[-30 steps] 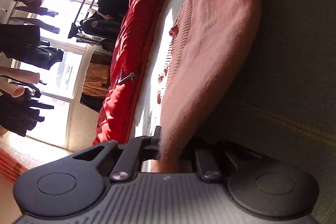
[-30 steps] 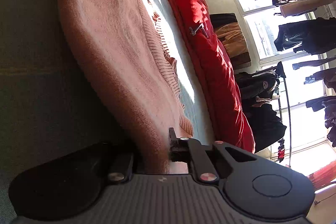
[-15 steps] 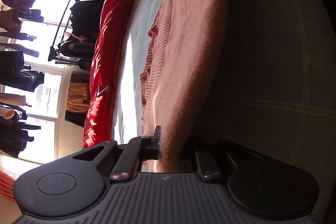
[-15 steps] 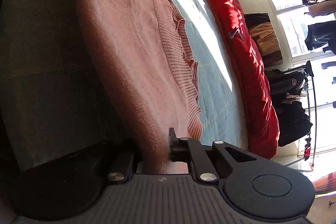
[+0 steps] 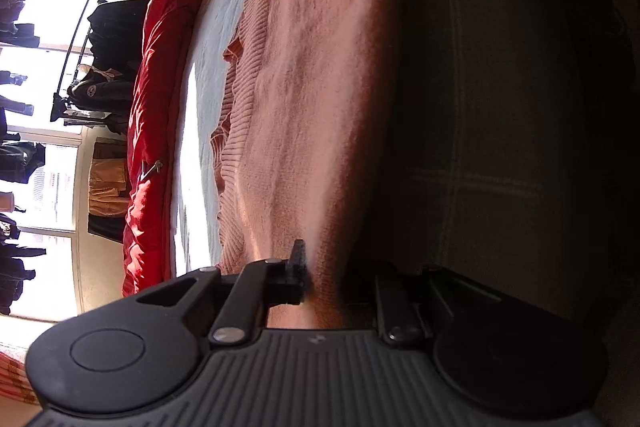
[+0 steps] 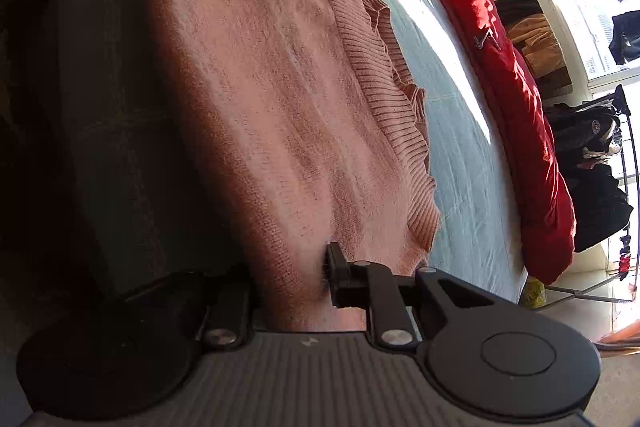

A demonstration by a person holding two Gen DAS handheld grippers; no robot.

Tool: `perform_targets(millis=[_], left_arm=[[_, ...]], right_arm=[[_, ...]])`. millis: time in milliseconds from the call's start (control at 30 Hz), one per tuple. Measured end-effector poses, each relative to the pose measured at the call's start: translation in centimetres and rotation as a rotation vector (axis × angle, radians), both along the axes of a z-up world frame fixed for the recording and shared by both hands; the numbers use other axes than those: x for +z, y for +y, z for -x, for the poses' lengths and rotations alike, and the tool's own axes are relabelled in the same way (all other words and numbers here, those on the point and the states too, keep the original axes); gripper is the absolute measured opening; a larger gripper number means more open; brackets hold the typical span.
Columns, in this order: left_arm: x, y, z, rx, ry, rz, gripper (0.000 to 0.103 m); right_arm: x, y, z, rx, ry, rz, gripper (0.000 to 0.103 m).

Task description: Fold clothes

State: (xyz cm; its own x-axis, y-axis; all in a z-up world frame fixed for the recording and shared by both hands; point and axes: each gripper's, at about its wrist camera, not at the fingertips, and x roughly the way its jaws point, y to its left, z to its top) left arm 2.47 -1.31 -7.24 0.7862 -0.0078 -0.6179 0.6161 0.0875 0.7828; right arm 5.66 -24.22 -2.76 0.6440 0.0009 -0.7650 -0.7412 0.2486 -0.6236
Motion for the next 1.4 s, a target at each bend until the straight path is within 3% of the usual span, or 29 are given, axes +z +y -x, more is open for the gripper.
perform_targets(millis=[100,267,367,467,533,600,667,767,900,967,1033,1133,1267,1333,1400], left_arm=[[0.6,0.6,1.2,0.002,0.075,0.022,0.021],[3.2,1.8,1.4,0.034,0.181,0.120,0.021],[5.7,2.7,-0.1,0.103,0.178,0.270,0.021],[6.8,3.8,-3.0,0.205,0.208,0.459,0.032],[6.2,4.4,-4.7,0.271,0.254,0.546,0.034],[4.9,5.1,-5.6,0.329,0.294,0.574,0.034],[3.3,5.9,-5.3,0.385,0.312,0.571,0.034],[2.7,7.7,-3.9,0.448,0.337,0.653,0.035],[4.5,8.9,-5.2,0.539,0.399,0.746,0.037],[5.8,8.4,-6.4,0.547,0.366,0.796,0.041],[6.8,7.9,-7.8,0.555,0.332,0.858,0.052],[7.3,7.0,-10.6,0.584,0.314,0.980,0.056],[5.4,7.4,-12.8,0.649,0.335,1.063,0.057],[3.7,8.2,-13.5,0.721,0.345,1.050,0.064],[2.1,10.2,-13.5,0.757,0.373,1.115,0.073]], right_arm=[[0.8,-0.5,0.9,0.008,0.064,-0.018,0.034],[3.1,-1.9,2.2,0.003,0.180,-0.101,0.035],[5.7,-3.0,1.7,-0.049,0.172,-0.236,0.040],[7.7,-4.0,-0.2,-0.122,0.175,-0.426,0.046],[6.9,-4.7,-1.8,-0.199,0.217,-0.531,0.046],[5.4,-5.4,-3.1,-0.280,0.266,-0.614,0.046],[2.9,-6.2,-3.5,-0.358,0.302,-0.626,0.046],[-0.3,-7.8,-2.8,-0.450,0.312,-0.604,0.046],[0.2,-9.8,-2.3,-0.513,0.310,-0.726,0.047],[1.7,-10.0,-2.7,-0.523,0.274,-0.780,0.050],[2.9,-10.1,-4.1,-0.533,0.222,-0.846,0.055],[3.6,-10.0,-6.6,-0.571,0.171,-0.937,0.056],[1.3,-10.1,-8.9,-0.708,0.171,-0.995,0.058],[-0.2,-10.4,-9.0,-0.749,0.179,-1.000,0.059],[-1.2,-10.7,-8.5,-0.763,0.168,-1.034,0.061]])
